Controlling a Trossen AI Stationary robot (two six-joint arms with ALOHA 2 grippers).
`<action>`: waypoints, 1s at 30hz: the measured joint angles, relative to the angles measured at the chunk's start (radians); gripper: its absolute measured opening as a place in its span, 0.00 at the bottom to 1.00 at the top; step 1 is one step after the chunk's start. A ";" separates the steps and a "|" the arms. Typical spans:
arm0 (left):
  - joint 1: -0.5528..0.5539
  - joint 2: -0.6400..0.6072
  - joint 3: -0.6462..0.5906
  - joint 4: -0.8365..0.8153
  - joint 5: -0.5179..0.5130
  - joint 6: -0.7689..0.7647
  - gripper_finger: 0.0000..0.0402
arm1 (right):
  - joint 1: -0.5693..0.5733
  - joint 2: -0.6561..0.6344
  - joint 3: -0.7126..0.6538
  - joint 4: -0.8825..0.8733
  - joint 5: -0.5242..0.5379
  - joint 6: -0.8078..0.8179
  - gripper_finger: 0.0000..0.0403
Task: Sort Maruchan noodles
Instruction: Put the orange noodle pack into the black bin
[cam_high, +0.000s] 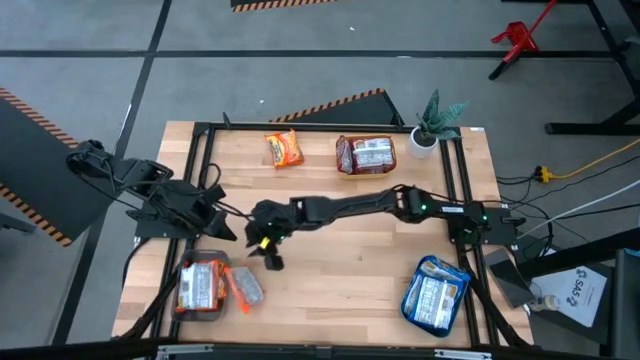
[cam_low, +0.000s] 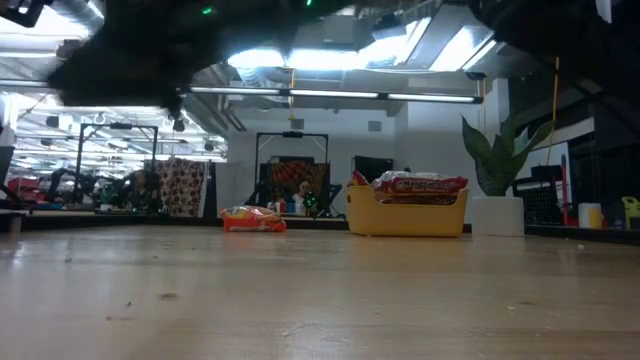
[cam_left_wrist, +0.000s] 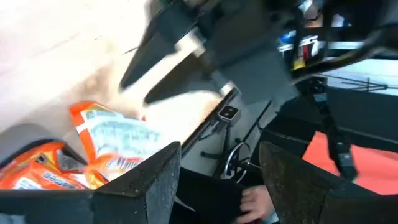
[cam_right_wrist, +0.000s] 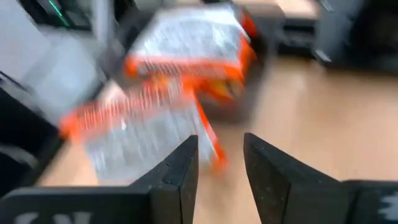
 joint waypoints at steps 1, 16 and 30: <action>0.000 0.000 0.000 -0.004 -0.002 0.008 0.53 | 0.000 -0.018 0.000 -0.060 0.038 -0.012 0.29; 0.000 0.001 0.000 -0.007 -0.035 0.235 0.53 | 0.054 -0.097 -0.022 -0.202 0.115 0.208 0.30; 0.000 0.000 0.000 -0.007 0.079 0.400 0.53 | 0.251 0.025 -0.022 0.212 0.495 0.210 0.77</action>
